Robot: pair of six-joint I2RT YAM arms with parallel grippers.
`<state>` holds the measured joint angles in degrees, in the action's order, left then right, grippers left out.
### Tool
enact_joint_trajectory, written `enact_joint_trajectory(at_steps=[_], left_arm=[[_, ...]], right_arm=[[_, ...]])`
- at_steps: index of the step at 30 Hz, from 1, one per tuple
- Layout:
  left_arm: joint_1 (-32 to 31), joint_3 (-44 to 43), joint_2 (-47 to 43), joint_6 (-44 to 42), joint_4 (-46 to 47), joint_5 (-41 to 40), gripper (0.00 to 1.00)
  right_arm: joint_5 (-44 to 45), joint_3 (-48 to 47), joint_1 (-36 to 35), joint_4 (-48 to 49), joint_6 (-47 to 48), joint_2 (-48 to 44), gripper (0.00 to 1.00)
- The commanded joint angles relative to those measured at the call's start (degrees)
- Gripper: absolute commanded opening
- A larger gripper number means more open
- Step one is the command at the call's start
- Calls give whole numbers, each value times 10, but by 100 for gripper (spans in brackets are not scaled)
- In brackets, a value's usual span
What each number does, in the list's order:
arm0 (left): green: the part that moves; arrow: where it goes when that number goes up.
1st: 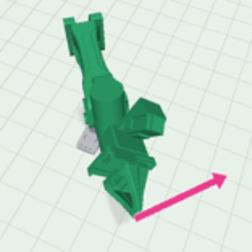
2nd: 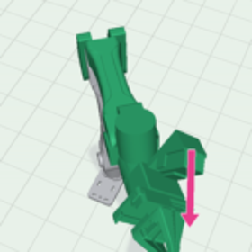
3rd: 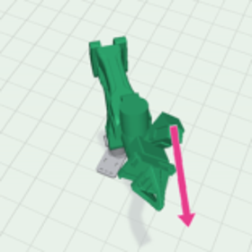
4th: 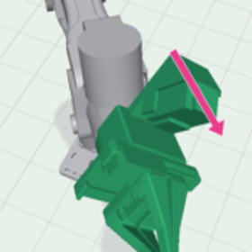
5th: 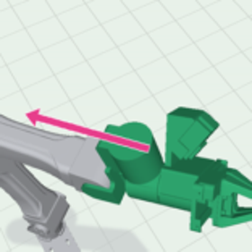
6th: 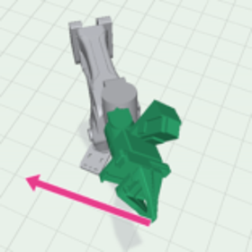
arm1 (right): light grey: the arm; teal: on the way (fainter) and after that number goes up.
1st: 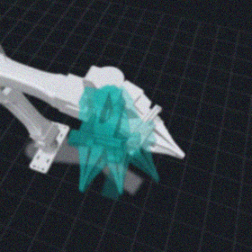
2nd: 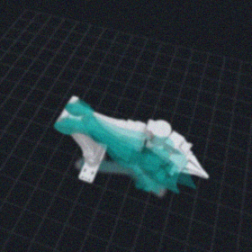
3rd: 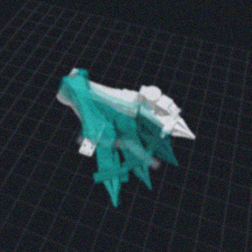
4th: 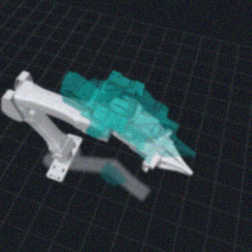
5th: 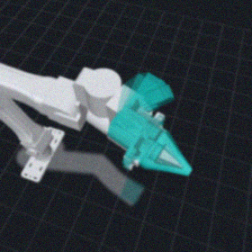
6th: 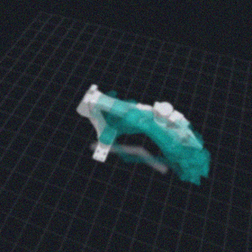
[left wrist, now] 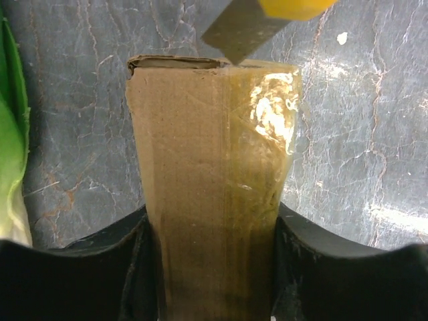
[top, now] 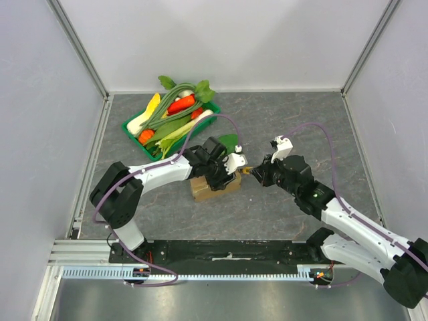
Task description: Unpack the express box
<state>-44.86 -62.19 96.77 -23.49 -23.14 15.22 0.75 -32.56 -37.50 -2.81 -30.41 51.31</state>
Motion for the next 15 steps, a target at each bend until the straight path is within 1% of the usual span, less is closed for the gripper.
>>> enact_joint_trajectory(at_steps=[1, 3, 7, 10, 15], left_arm=[[-5, 1, 22, -14, -11, 24, 61], [-5, 4, 21, -11, -11, 24, 63], [-5, 8, 19, -11, -9, 18, 62], [-5, 8, 21, -10, -10, 17, 61], [-5, 1, 30, -10, -7, 14, 58]], right_arm=[[-7, -1, 1, 51, 2, 12, 0], [-7, -1, 1, 54, 2, 19, 0], [-6, -1, 1, 60, 2, 28, 0], [-6, -1, 2, 60, 1, 29, 0], [21, -9, 2, 44, 2, 24, 0]])
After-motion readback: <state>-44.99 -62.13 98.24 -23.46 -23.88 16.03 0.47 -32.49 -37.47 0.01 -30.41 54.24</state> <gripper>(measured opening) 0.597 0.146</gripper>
